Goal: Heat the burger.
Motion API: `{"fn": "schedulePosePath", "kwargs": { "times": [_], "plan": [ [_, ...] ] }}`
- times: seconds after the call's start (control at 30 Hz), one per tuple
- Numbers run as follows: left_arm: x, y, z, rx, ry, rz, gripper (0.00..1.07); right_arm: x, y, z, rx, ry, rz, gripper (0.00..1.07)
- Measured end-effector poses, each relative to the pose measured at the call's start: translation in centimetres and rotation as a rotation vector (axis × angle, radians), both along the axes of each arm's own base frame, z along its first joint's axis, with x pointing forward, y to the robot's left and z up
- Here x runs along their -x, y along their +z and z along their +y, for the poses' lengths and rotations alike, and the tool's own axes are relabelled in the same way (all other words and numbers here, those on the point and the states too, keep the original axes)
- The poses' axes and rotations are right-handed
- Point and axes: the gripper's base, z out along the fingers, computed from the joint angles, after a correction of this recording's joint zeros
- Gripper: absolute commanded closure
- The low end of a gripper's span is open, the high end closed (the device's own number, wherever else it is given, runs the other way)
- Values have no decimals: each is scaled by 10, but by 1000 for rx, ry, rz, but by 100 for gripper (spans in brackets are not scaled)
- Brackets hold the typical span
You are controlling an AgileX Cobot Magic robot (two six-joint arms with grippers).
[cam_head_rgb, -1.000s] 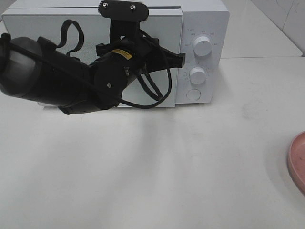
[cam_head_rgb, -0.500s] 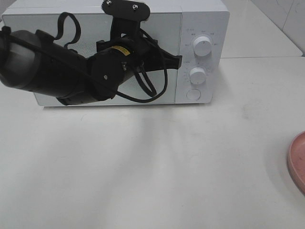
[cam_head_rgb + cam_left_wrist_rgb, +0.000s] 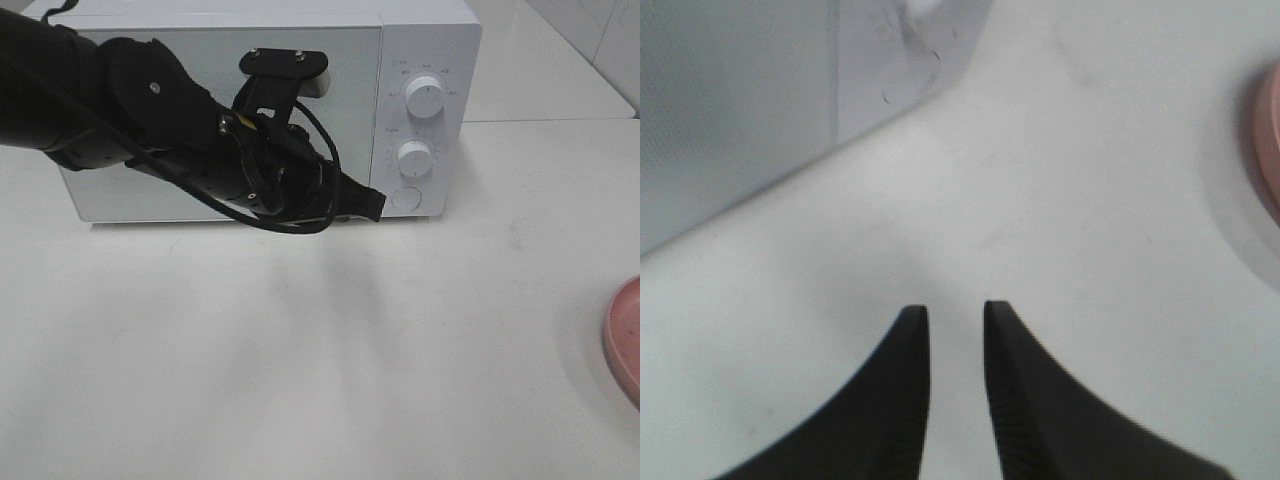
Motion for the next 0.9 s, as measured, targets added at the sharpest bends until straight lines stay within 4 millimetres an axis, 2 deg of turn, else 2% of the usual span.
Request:
{"fn": "schedulePosePath", "kwargs": {
  "times": [0.03, 0.07, 0.1, 0.13, 0.17, 0.2, 0.23, 0.27, 0.33, 0.37, 0.43, 0.47, 0.53, 0.57, 0.63, 0.73, 0.8, 0.9],
  "plan": [
    [0, 0, 0, 0, 0, 0, 69, 0, 0, 0, 0, 0, 0, 32],
    [4, 3, 2, -10, -21, 47, 52, 0, 0, 0, 0, 0, 0, 32],
    [4, 3, 2, -10, -21, 47, 52, 0, 0, 0, 0, 0, 0, 32],
    [8, 5, 7, -26, -41, 92, 44, 0, 0, 0, 0, 0, 0, 32],
    [9, 7, 10, -36, -47, 116, 30, 0, 0, 0, 0, 0, 0, 32],
    [9, 7, 10, -36, -47, 116, 30, 0, 0, 0, 0, 0, 0, 32],
    [10, 11, 18, -59, -56, 155, 18, 0, 0, 0, 0, 0, 0, 32],
    [10, 11, 18, -59, -56, 155, 18, 0, 0, 0, 0, 0, 0, 32],
    [11, 15, 33, -102, -55, 236, 8, 0, 0, 0, 0, 0, 0, 32],
    [11, 15, 33, -102, -55, 236, 8, 0, 0, 0, 0, 0, 0, 32],
    [12, 19, 49, -154, -57, 301, 8, 0, 0, 0, 0, 0, 0, 32],
    [12, 19, 49, -154, -57, 301, 8, 0, 0, 0, 0, 0, 0, 32],
    [15, 28, 73, -209, -65, 387, 8, 0, 0, 0, 0, 0, 0, 32],
    [15, 28, 73, -209, -65, 387, 8, 0, 0, 0, 0, 0, 0, 32],
    [16, 39, 91, -222, -36, 454, 8, 0, 0, 0, 0, 0, 0, 32],
    [16, 42, 98, -222, -16, 468, 8, 0, 0, 0, 0, 0, 0, 32],
    [12, 56, 129, -231, 72, 499, 8, 0, 0, 0, 0, 0, 0, 32],
    [11, 59, 138, -234, 99, 498, 8, 0, 0, 0, 0, 0, 0, 32]
  ]
}}
